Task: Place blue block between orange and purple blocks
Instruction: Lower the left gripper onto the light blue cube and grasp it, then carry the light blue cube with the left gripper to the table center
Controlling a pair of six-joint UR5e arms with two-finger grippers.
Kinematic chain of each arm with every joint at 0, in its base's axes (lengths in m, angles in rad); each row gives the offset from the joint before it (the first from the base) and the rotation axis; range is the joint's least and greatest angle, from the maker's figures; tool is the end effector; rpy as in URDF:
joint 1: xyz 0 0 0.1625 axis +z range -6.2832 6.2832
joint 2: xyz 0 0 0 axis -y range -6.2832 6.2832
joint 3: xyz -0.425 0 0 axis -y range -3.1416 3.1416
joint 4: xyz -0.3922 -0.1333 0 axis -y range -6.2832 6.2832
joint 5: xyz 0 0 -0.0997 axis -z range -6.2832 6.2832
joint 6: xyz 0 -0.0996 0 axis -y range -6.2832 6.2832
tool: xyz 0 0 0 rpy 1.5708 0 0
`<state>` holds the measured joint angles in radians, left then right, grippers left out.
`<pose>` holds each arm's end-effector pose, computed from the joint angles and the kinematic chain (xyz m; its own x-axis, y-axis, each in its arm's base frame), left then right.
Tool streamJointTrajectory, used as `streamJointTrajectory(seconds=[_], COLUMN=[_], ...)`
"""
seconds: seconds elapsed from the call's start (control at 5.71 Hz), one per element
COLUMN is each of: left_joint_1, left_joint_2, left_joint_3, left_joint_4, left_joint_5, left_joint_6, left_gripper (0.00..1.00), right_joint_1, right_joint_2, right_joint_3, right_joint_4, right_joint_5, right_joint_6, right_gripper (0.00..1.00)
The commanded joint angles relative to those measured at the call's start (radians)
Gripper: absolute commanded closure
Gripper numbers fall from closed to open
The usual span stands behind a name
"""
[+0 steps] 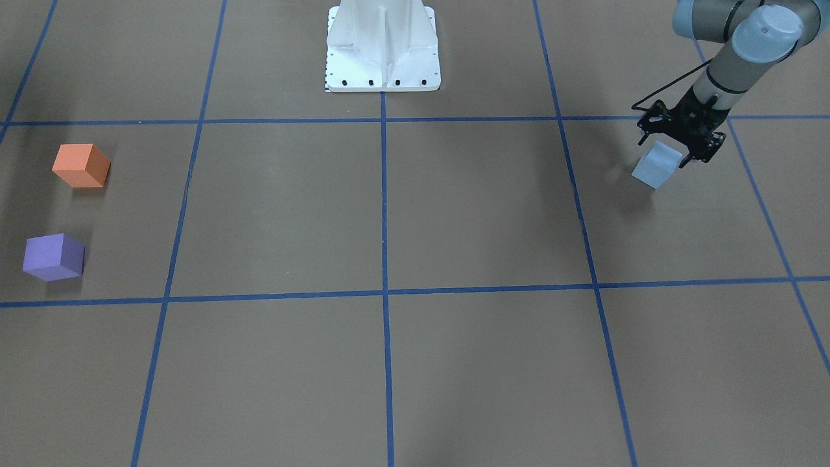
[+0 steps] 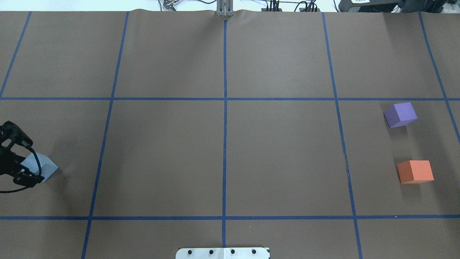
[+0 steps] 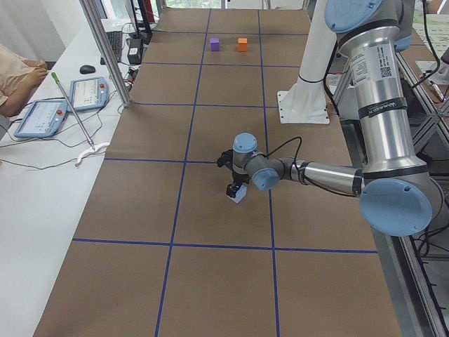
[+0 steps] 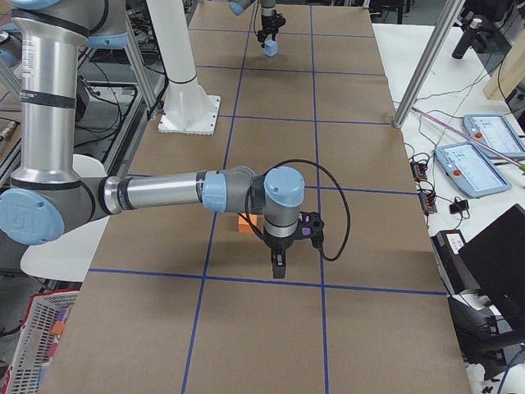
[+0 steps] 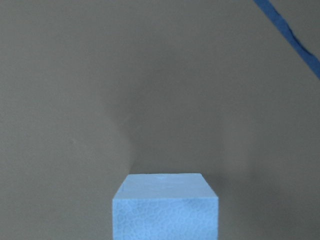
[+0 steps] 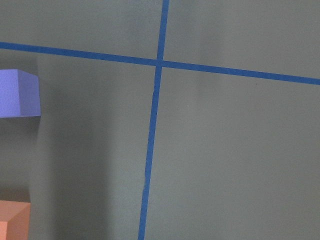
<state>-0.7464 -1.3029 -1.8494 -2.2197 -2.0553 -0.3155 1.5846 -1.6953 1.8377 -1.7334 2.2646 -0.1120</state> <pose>0.2438 -0.3439 0.5767 0.5520 0.6353 -0.5400 -0.4301 0.7718 0.4684 0.0756 -0.4326 0.6071 0.7653 -0.0884 0.6376 0.0722 0.9961 0.0514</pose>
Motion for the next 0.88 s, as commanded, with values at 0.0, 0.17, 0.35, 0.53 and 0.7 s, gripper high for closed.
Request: streamJointTrajectory(seconds=[0.0, 0.17, 0.35, 0.53, 0.7], left_joint_1=[0.009, 0.009, 0.009, 0.009, 0.009], left_joint_2=[-0.031, -0.045, -0.073, -0.116, -0.236], left_joint_3=[0.054, 0.055, 0.05, 0.042, 0.003], left_joint_4=[-0.002, -0.002, 0.0, 0.024, 0.198], left_joint_5=[-0.002, -0.009, -0.012, -0.014, -0.038], left_joint_6=[-0.002, -0.019, -0.064, -0.13, -0.184], left_gripper=[0.06, 0.63, 0.88, 1.0, 1.0], right_joint_1=[0.0, 0.0, 0.0, 0.0, 0.0], right_joint_2=[-0.003, -0.003, -0.003, -0.004, -0.004], right_joint_3=[0.0, 0.0, 0.0, 0.0, 0.0], right_joint_4=[0.0, 0.0, 0.0, 0.0, 0.0], right_joint_5=[0.0, 0.0, 0.0, 0.0, 0.0], right_joint_6=[0.0, 0.0, 0.0, 0.0, 0.0], right_gripper=[0.0, 0.0, 0.0, 0.0, 0.0])
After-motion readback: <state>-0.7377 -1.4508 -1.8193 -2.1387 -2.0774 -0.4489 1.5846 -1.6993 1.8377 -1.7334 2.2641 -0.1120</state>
